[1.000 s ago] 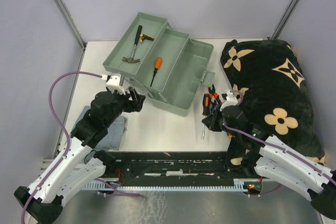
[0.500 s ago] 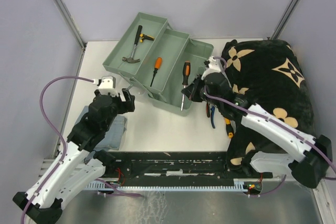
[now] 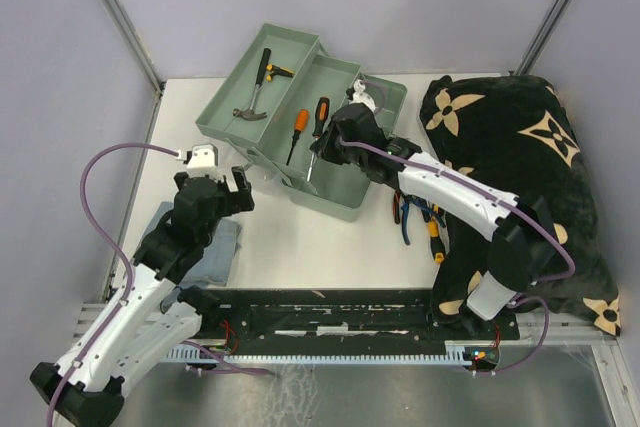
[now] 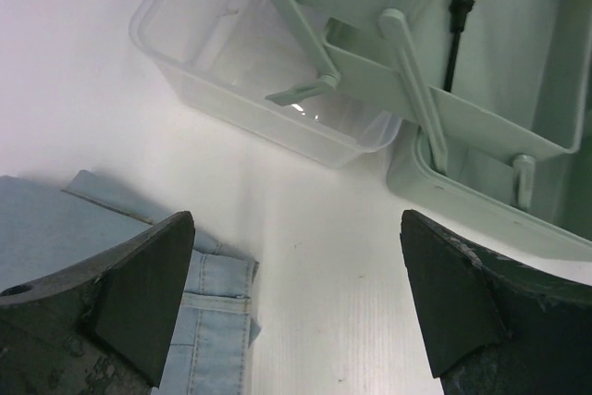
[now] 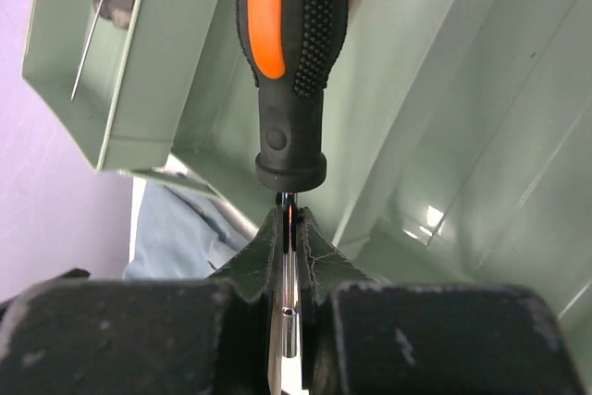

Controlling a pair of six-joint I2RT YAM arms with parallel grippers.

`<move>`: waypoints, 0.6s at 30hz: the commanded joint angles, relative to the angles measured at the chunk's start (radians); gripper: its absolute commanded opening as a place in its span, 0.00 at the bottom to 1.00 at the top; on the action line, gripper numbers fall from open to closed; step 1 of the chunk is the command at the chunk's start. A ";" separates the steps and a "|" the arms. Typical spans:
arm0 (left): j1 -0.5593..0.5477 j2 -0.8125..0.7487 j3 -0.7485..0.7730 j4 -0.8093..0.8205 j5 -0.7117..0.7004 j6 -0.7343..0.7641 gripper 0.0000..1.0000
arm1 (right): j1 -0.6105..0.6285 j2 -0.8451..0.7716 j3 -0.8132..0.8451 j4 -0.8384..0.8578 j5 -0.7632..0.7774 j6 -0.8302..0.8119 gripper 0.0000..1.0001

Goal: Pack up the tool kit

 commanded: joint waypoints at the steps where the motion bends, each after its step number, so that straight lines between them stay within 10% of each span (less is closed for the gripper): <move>1: 0.084 0.029 0.022 0.010 0.058 -0.046 0.98 | -0.003 0.044 0.142 0.017 0.078 0.053 0.02; 18: 0.173 0.041 0.014 0.017 0.105 -0.036 0.98 | -0.025 0.310 0.346 -0.101 0.191 0.122 0.04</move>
